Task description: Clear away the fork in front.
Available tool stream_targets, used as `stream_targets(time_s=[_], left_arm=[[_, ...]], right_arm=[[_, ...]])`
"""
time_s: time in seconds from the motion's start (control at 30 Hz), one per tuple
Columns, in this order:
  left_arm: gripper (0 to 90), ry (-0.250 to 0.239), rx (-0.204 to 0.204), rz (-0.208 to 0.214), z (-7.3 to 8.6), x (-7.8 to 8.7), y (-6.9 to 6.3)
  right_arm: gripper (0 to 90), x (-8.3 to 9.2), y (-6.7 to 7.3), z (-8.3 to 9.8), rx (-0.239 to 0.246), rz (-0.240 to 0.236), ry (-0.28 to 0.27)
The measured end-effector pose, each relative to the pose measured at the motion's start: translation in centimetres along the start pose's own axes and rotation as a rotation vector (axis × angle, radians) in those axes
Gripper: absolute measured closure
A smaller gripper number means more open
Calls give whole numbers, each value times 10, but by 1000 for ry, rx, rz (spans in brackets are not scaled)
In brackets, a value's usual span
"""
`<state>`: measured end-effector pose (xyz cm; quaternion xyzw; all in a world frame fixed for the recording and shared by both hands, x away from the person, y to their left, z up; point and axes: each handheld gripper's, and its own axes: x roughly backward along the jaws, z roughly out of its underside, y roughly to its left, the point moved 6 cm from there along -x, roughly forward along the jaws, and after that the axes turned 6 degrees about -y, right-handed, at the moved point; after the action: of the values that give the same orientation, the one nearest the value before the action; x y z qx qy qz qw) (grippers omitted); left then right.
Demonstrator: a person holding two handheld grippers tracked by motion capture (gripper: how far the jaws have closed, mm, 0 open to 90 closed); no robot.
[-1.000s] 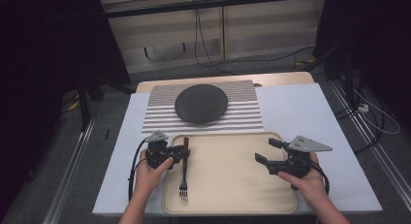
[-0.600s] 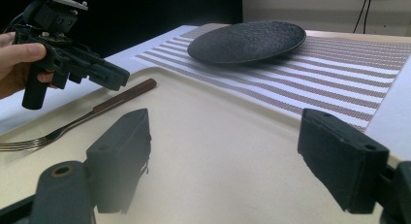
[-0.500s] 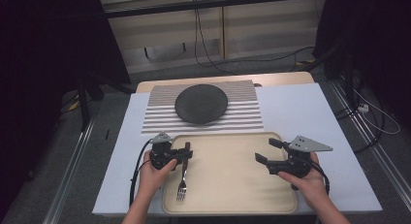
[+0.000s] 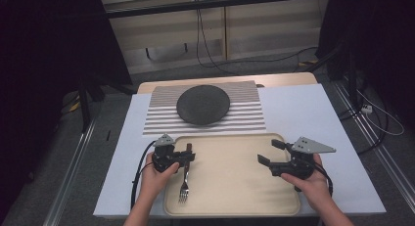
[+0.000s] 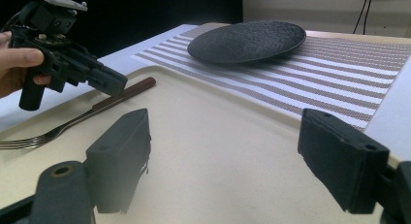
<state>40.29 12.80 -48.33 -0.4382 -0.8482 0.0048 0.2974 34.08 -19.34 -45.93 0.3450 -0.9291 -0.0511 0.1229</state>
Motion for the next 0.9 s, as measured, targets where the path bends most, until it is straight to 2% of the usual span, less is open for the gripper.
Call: stream_targets(time_s=[0.1, 0.27, 0.5, 0.7, 0.9], left_arm=[[659, -27, -1, 0, -3, 7, 1], [516, -75, 28, -12, -6, 18, 5], [358, -107, 32, -27, -8, 34, 7], [291, -122, 18, -39, -9, 44, 6], [239, -135, 15, -48, -10, 51, 8]], right_arm=[[190, 0, -1, 1, 3, 2, 6], [190, 0, -1, 3, 0, 4, 13], [189, 4, -2, 2, 9, 11, 22], [185, 7, -1, -1, 16, 13, 26], [179, 12, 1, 3, 35, 15, 53]])
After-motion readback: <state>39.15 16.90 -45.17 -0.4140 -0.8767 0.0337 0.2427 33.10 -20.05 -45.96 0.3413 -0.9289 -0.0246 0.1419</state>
